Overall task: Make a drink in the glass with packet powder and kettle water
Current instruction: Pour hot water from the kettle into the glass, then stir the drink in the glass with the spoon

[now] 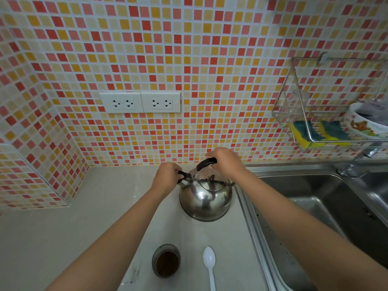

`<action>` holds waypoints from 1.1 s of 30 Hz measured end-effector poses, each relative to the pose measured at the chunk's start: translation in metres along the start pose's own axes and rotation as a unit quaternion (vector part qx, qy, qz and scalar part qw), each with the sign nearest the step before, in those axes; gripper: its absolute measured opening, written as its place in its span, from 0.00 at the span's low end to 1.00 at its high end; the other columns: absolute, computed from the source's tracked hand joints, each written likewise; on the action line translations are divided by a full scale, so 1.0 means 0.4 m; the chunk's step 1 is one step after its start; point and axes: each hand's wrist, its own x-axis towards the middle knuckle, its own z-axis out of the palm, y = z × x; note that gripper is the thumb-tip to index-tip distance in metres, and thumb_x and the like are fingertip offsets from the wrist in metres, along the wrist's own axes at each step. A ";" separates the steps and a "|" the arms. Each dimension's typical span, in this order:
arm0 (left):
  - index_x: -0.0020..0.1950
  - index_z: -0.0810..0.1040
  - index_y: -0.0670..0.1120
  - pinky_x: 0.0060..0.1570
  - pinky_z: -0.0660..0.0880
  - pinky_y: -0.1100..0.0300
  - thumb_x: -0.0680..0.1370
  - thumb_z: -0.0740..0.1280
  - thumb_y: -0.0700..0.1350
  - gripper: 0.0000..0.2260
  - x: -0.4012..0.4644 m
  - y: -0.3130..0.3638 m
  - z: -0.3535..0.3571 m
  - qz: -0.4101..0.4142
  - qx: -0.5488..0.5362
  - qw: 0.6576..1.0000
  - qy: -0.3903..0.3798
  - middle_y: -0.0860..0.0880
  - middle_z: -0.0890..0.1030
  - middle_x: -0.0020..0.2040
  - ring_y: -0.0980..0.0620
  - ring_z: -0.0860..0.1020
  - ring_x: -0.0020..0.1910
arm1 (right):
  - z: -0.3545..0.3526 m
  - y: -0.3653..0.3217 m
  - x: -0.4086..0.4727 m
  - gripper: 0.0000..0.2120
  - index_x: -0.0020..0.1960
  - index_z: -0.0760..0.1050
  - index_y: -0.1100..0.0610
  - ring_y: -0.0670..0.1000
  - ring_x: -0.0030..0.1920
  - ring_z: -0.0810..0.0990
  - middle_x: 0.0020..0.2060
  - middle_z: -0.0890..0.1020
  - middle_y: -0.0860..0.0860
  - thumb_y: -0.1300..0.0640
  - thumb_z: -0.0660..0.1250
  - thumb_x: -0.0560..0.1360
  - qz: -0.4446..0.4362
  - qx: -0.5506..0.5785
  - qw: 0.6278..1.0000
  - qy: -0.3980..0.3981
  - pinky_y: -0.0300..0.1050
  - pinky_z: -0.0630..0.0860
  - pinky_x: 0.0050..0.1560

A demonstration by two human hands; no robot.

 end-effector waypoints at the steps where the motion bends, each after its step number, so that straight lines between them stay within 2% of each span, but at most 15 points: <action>1: 0.63 0.79 0.38 0.51 0.72 0.63 0.76 0.69 0.38 0.15 -0.002 0.000 0.000 0.000 -0.004 1.000 0.002 0.40 0.82 0.57 0.44 0.81 0.54 | -0.003 -0.006 -0.002 0.17 0.61 0.79 0.53 0.58 0.50 0.82 0.51 0.82 0.54 0.66 0.66 0.74 -0.007 -0.020 1.000 0.003 0.48 0.78 0.45; 3: 0.64 0.78 0.38 0.51 0.73 0.62 0.77 0.69 0.37 0.16 -0.008 0.000 0.000 -0.002 -0.011 1.000 0.001 0.39 0.82 0.58 0.43 0.81 0.54 | -0.006 -0.015 -0.008 0.15 0.56 0.81 0.54 0.56 0.45 0.82 0.46 0.82 0.54 0.67 0.63 0.75 -0.014 -0.054 0.998 -0.009 0.45 0.75 0.39; 6: 0.66 0.76 0.39 0.56 0.74 0.59 0.76 0.70 0.38 0.18 -0.026 0.007 -0.014 -0.007 -0.021 1.000 -0.006 0.40 0.81 0.60 0.43 0.80 0.57 | -0.018 -0.027 -0.017 0.16 0.58 0.80 0.54 0.56 0.45 0.81 0.48 0.83 0.56 0.67 0.62 0.75 -0.004 -0.057 0.998 -0.027 0.48 0.79 0.42; 8: 0.68 0.76 0.41 0.58 0.75 0.56 0.76 0.71 0.40 0.20 -0.046 0.012 -0.032 0.001 -0.027 1.000 -0.003 0.42 0.80 0.61 0.44 0.79 0.58 | -0.030 -0.034 -0.025 0.18 0.63 0.77 0.54 0.58 0.52 0.81 0.56 0.82 0.57 0.66 0.63 0.76 0.001 -0.038 0.999 -0.027 0.50 0.80 0.50; 10: 0.67 0.76 0.42 0.58 0.76 0.56 0.75 0.72 0.43 0.21 -0.078 0.014 -0.053 0.021 -0.045 0.999 0.008 0.44 0.81 0.61 0.46 0.79 0.57 | -0.044 -0.046 -0.042 0.20 0.68 0.72 0.54 0.58 0.62 0.77 0.64 0.77 0.56 0.63 0.64 0.77 0.005 -0.007 1.000 -0.009 0.52 0.76 0.60; 12: 0.65 0.78 0.43 0.56 0.76 0.57 0.74 0.73 0.44 0.19 -0.126 0.005 -0.073 0.038 -0.082 0.996 0.012 0.46 0.82 0.57 0.49 0.79 0.53 | -0.056 -0.065 -0.074 0.20 0.69 0.72 0.55 0.56 0.67 0.73 0.67 0.75 0.55 0.61 0.64 0.77 0.000 0.024 0.999 0.026 0.51 0.73 0.64; 14: 0.62 0.81 0.44 0.55 0.77 0.58 0.74 0.73 0.46 0.17 -0.182 -0.019 -0.085 0.053 -0.120 0.991 0.007 0.48 0.83 0.53 0.52 0.79 0.50 | -0.061 -0.088 -0.121 0.18 0.67 0.74 0.56 0.55 0.66 0.74 0.66 0.76 0.55 0.61 0.65 0.77 -0.015 0.053 0.997 0.059 0.51 0.73 0.64; 16: 0.60 0.82 0.46 0.52 0.76 0.63 0.74 0.72 0.48 0.15 -0.244 -0.057 -0.089 0.065 -0.141 0.988 -0.007 0.51 0.83 0.51 0.56 0.80 0.48 | -0.054 -0.115 -0.181 0.16 0.63 0.77 0.58 0.55 0.62 0.76 0.61 0.79 0.55 0.62 0.65 0.76 -0.028 0.085 0.993 0.080 0.50 0.75 0.60; 19: 0.58 0.83 0.50 0.53 0.76 0.63 0.72 0.73 0.52 0.15 -0.345 -0.132 -0.074 0.057 -0.179 0.982 -0.024 0.54 0.84 0.51 0.59 0.81 0.49 | -0.012 -0.160 -0.290 0.13 0.59 0.80 0.57 0.56 0.58 0.79 0.59 0.81 0.54 0.60 0.67 0.74 0.003 0.131 0.988 0.078 0.51 0.77 0.58; 21: 0.59 0.82 0.52 0.55 0.76 0.61 0.66 0.76 0.59 0.23 -0.411 -0.182 -0.052 0.041 -0.211 0.976 -0.043 0.54 0.83 0.53 0.58 0.81 0.52 | 0.042 -0.188 -0.375 0.14 0.60 0.79 0.54 0.55 0.58 0.79 0.59 0.80 0.53 0.56 0.68 0.74 0.057 0.146 0.987 0.039 0.50 0.77 0.58; 24: 0.64 0.77 0.53 0.55 0.73 0.66 0.53 0.79 0.65 0.42 -0.484 -0.243 -0.007 0.014 -0.237 0.969 -0.072 0.56 0.80 0.56 0.59 0.79 0.56 | 0.154 -0.217 -0.507 0.17 0.63 0.77 0.53 0.53 0.58 0.79 0.58 0.80 0.53 0.52 0.68 0.74 0.159 0.175 0.971 -0.036 0.45 0.75 0.56; 26: 0.66 0.74 0.54 0.55 0.73 0.68 0.52 0.83 0.58 0.44 -0.511 -0.267 0.022 0.000 -0.246 0.965 -0.088 0.56 0.79 0.57 0.59 0.78 0.57 | 0.230 -0.232 -0.584 0.19 0.64 0.76 0.54 0.53 0.58 0.79 0.59 0.80 0.53 0.51 0.67 0.75 0.212 0.161 0.961 -0.080 0.43 0.74 0.55; 28: 0.67 0.74 0.53 0.60 0.73 0.64 0.55 0.84 0.45 0.42 -0.524 -0.286 0.049 -0.008 -0.247 0.965 -0.085 0.53 0.79 0.58 0.57 0.77 0.58 | 0.285 -0.248 -0.643 0.18 0.62 0.76 0.55 0.53 0.57 0.80 0.57 0.81 0.52 0.48 0.66 0.75 0.251 0.133 0.953 -0.104 0.43 0.75 0.52; 29: 0.67 0.74 0.52 0.63 0.72 0.62 0.56 0.84 0.42 0.41 -0.526 -0.294 0.059 -0.010 -0.243 0.967 -0.079 0.52 0.79 0.59 0.56 0.77 0.59 | 0.303 -0.257 -0.666 0.18 0.60 0.75 0.56 0.53 0.56 0.80 0.56 0.80 0.52 0.47 0.66 0.75 0.265 0.123 0.949 -0.114 0.43 0.75 0.51; 33: 0.66 0.75 0.49 0.64 0.71 0.59 0.56 0.83 0.37 0.40 -0.522 -0.310 0.081 -0.017 -0.245 0.967 -0.069 0.51 0.79 0.58 0.51 0.78 0.60 | 0.353 -0.278 -0.703 0.15 0.58 0.69 0.57 0.54 0.54 0.80 0.54 0.78 0.53 0.51 0.64 0.76 0.313 0.125 0.935 -0.113 0.45 0.75 0.47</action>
